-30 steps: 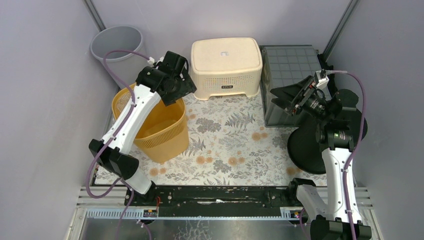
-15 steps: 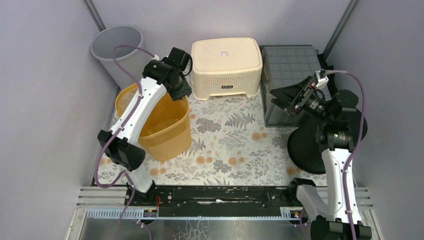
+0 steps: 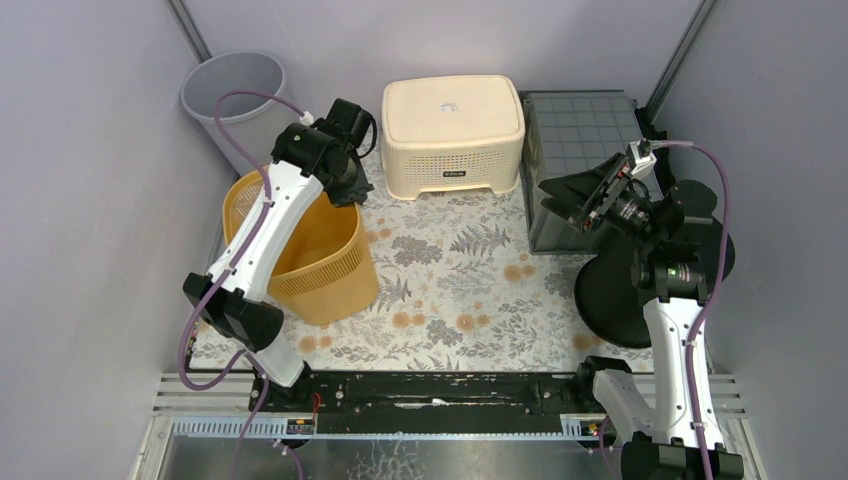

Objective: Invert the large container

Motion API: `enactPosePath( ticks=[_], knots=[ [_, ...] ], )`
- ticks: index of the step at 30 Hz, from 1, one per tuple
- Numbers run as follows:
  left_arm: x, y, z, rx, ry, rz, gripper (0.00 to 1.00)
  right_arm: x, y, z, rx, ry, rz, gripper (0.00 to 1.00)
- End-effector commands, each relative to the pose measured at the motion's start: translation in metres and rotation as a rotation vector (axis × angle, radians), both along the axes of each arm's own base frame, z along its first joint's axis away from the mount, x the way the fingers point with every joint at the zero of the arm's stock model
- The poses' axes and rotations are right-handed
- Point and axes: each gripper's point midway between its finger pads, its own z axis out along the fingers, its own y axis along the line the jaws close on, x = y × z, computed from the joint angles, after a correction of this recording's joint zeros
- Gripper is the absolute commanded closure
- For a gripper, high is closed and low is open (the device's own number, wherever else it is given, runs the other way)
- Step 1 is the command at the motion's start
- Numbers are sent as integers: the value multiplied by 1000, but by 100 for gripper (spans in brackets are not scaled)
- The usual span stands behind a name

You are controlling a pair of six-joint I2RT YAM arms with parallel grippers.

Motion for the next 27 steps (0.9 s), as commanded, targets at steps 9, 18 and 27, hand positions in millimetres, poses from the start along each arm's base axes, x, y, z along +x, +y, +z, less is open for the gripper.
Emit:
enactPosePath(
  ticks=[9,18,27],
  knots=[
    [-37,-5,-32,-56,132,-68,90,-16,7,12,-9,-63,46,9],
    [-57,2,-38,-53,165,-74,73,-16,7,8,-8,-56,47,9],
    [-65,6,-42,-39,167,-92,92,-17,7,4,-7,-49,44,9]
  ],
)
